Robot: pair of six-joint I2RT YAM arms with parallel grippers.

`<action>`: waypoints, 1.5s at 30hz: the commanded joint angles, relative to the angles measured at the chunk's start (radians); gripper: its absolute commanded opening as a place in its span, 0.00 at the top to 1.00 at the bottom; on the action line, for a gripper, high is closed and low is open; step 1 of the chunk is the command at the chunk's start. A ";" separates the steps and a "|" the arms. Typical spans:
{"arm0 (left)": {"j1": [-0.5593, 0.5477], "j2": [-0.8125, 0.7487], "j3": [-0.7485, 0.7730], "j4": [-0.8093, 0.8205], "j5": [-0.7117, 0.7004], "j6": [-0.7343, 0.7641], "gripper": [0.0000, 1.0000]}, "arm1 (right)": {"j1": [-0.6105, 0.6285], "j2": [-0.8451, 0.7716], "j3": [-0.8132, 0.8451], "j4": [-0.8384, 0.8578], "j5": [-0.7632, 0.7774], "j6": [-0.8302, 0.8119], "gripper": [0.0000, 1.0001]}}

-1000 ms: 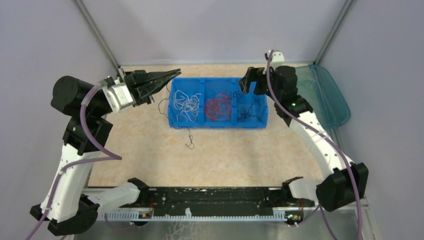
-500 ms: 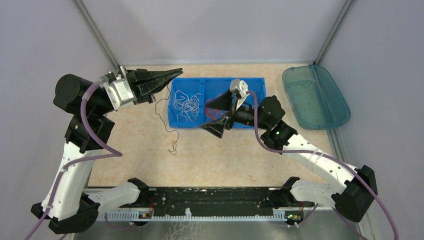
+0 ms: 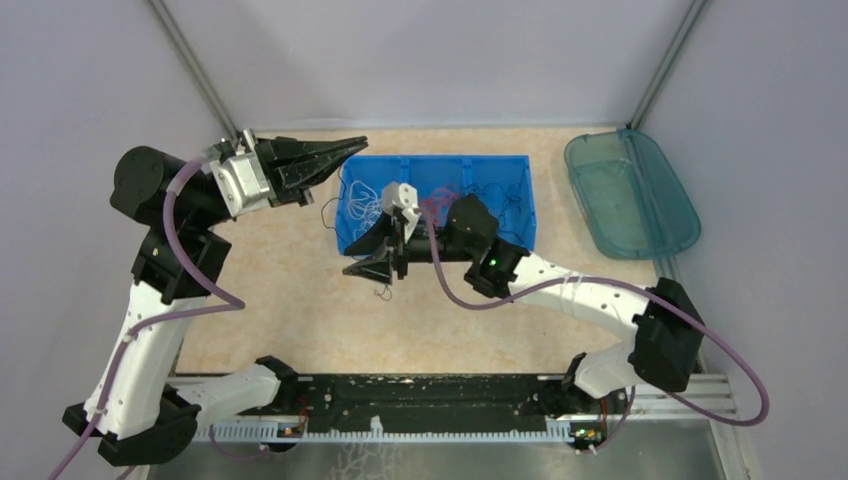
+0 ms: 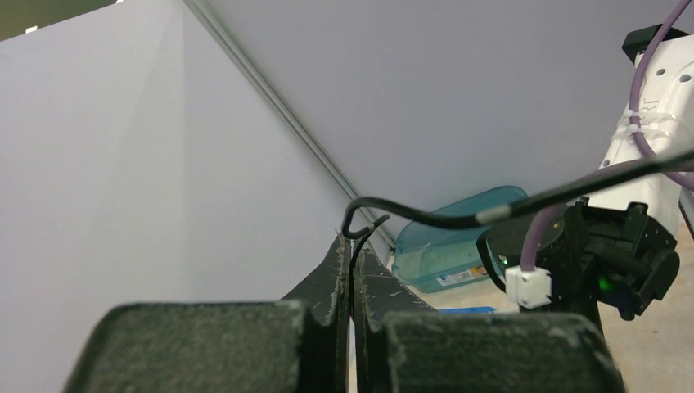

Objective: Untangle the cables
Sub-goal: Place the cable in the bin.

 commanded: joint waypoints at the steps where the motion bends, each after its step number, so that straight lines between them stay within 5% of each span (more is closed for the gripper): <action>1: -0.004 0.000 0.023 0.027 0.008 -0.017 1.00 | 0.015 0.022 0.080 0.028 0.091 -0.044 0.87; 2: -0.004 -0.001 0.021 0.027 0.006 -0.016 1.00 | 0.015 0.017 0.077 0.036 0.125 -0.045 1.00; 7: -0.005 -0.026 -0.031 0.026 -0.012 -0.011 1.00 | -0.040 -0.082 0.008 0.099 0.280 0.014 1.00; 14: -0.004 -0.124 -0.282 -0.011 -0.079 0.029 0.98 | -0.332 -0.313 -0.204 0.278 0.423 0.303 1.00; 20: -0.021 -0.048 -0.289 -0.396 0.126 0.177 0.71 | -0.523 -0.413 -0.209 0.133 0.443 0.328 1.00; 23: -0.054 0.019 -0.278 -0.591 0.125 0.292 0.66 | -0.592 -0.423 -0.205 0.095 0.450 0.286 1.00; 26: -0.065 0.018 -0.338 -0.618 0.061 0.342 0.59 | -0.642 -0.423 -0.211 0.069 0.470 0.258 1.00; 28: -0.072 0.004 -0.376 -0.592 0.020 0.352 0.22 | -0.679 -0.418 -0.218 0.064 0.467 0.262 1.00; 30: -0.072 -0.005 -0.381 -0.582 0.003 0.363 0.08 | -0.706 -0.410 -0.227 0.063 0.470 0.257 1.00; 45: 0.002 -0.002 -0.262 -0.598 -0.237 0.272 0.00 | -0.752 -0.216 -0.245 0.102 0.520 0.165 1.00</action>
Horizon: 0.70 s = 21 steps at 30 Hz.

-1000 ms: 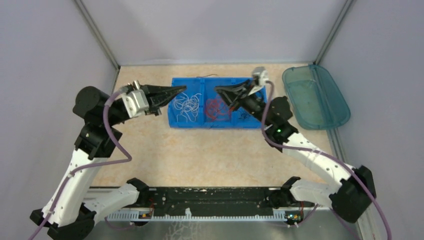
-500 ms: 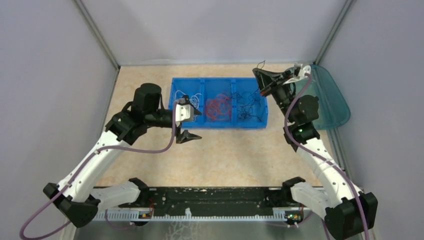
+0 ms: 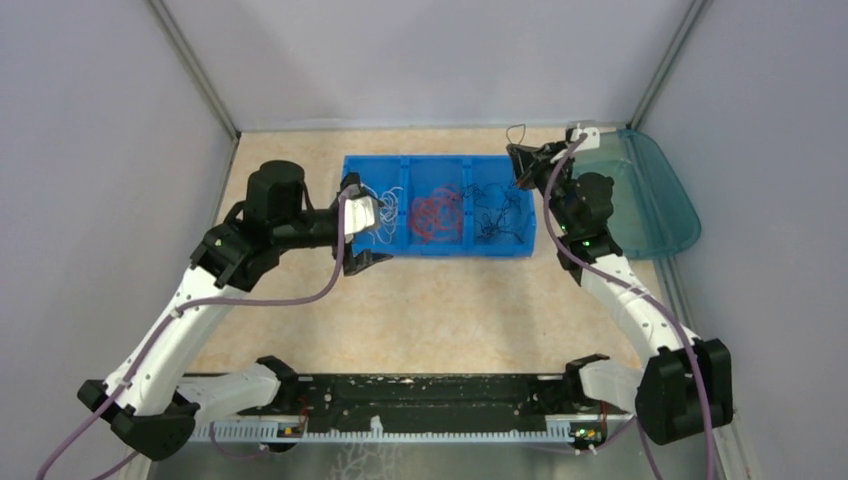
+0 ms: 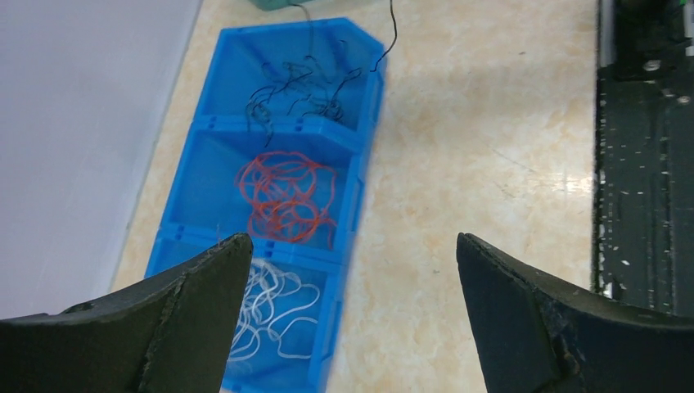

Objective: Untangle the cables
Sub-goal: Place the cable in the bin.

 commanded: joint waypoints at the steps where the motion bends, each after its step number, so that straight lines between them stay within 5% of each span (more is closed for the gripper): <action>1: 0.090 -0.005 0.043 0.019 -0.090 -0.050 0.00 | -0.009 0.060 0.012 0.059 0.034 -0.042 1.00; 9: 0.403 0.095 0.172 0.032 -0.066 -0.172 0.00 | -0.011 0.190 0.100 0.008 0.098 -0.179 1.00; 21: 0.438 0.043 0.169 0.041 -0.083 -0.203 0.00 | -0.028 0.319 0.265 -0.258 0.279 -0.422 1.00</action>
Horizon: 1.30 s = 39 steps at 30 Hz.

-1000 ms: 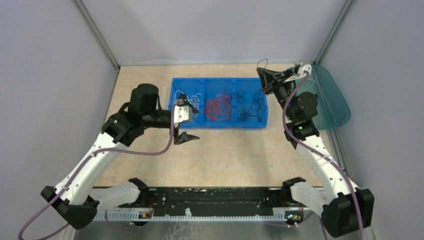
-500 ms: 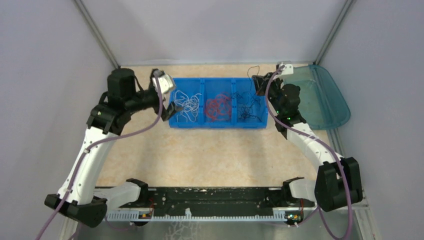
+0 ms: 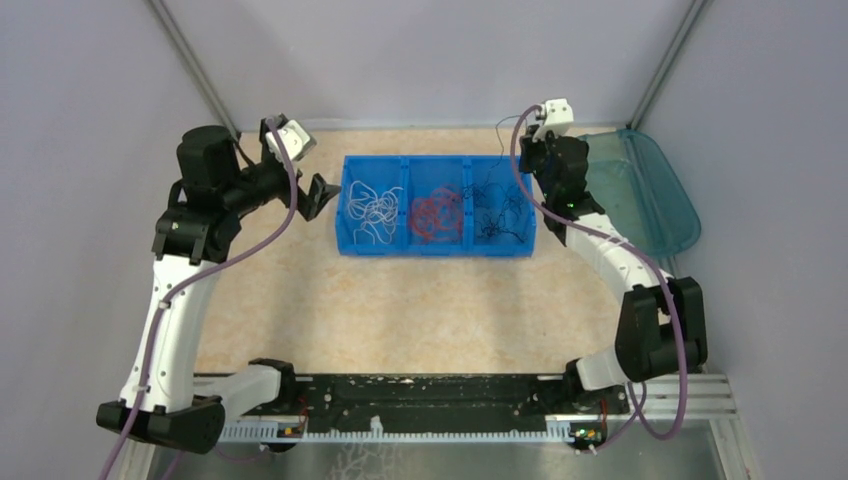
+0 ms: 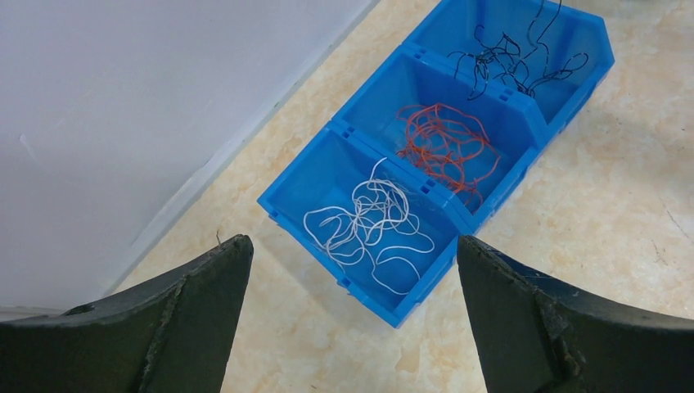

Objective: Untangle the cables
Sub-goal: Place the cable in the bin.

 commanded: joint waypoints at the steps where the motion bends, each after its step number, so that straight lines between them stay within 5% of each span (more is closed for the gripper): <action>1: 0.006 -0.005 0.031 0.000 -0.017 -0.040 0.00 | -0.009 0.017 0.057 -0.109 0.089 -0.095 1.00; 14: 0.008 0.008 0.085 -0.044 -0.003 -0.076 0.00 | 0.028 0.224 0.235 -0.429 0.070 -0.013 0.92; 19: 0.008 0.001 0.092 -0.057 0.001 -0.048 0.00 | 0.065 0.273 0.251 -0.467 0.141 -0.013 0.69; 26: 0.008 0.015 0.102 -0.082 0.004 -0.059 0.00 | 0.067 0.255 0.366 -0.606 0.108 -0.002 0.53; 34: 0.023 0.018 0.079 -0.044 -0.022 -0.050 0.00 | 0.075 0.113 0.380 -0.575 -0.030 0.031 0.53; 39: 0.026 0.006 0.064 -0.023 -0.023 -0.045 0.00 | 0.158 0.173 0.389 -0.546 -0.180 0.005 0.51</action>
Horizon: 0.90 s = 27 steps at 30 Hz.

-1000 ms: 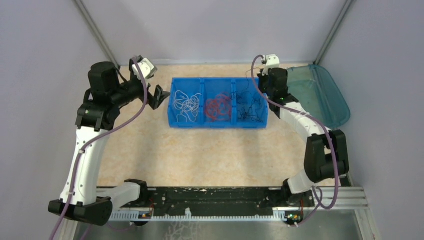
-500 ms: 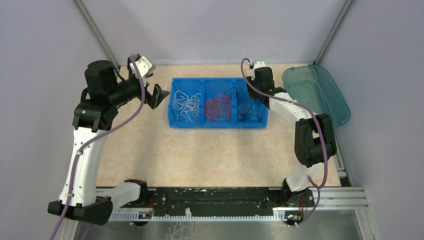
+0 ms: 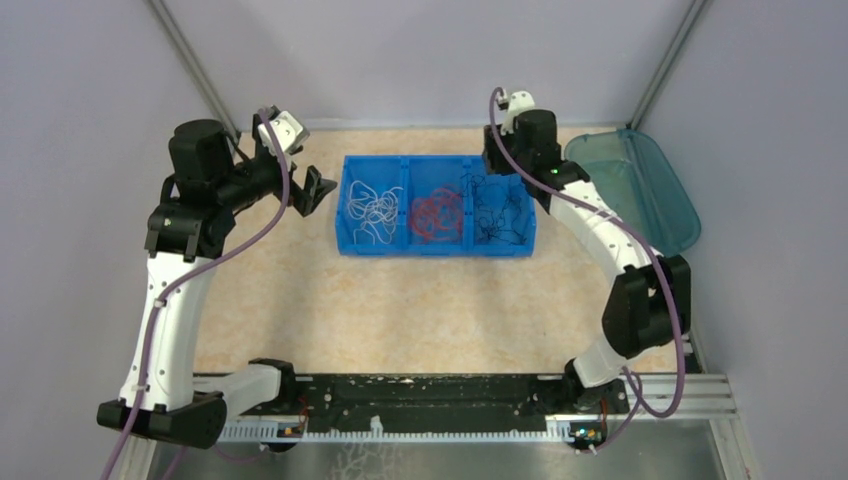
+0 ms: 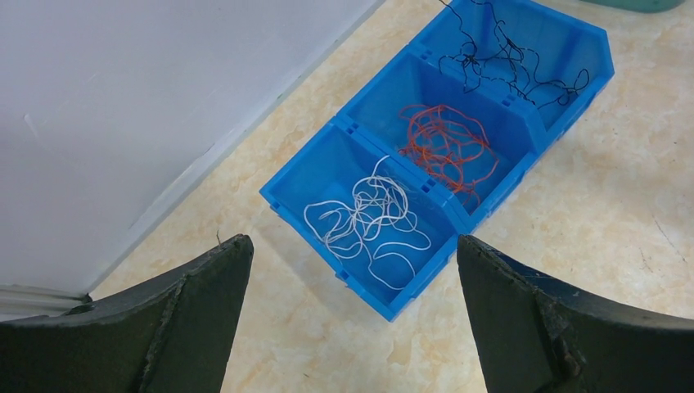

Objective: Untangle the cables
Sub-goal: Place the cable in the bin.

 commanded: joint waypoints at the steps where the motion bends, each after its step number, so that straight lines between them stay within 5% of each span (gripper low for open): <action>1: 0.010 -0.014 -0.008 0.036 -0.011 -0.001 0.00 | 0.084 0.041 0.041 0.054 -0.157 -0.006 0.51; 15: 0.015 -0.033 -0.021 0.059 -0.011 -0.005 0.00 | 0.105 0.172 -0.023 0.099 -0.011 -0.051 0.65; 27: 0.018 -0.052 -0.036 0.056 -0.018 0.009 0.00 | 0.033 0.184 -0.108 0.222 -0.014 0.086 0.97</action>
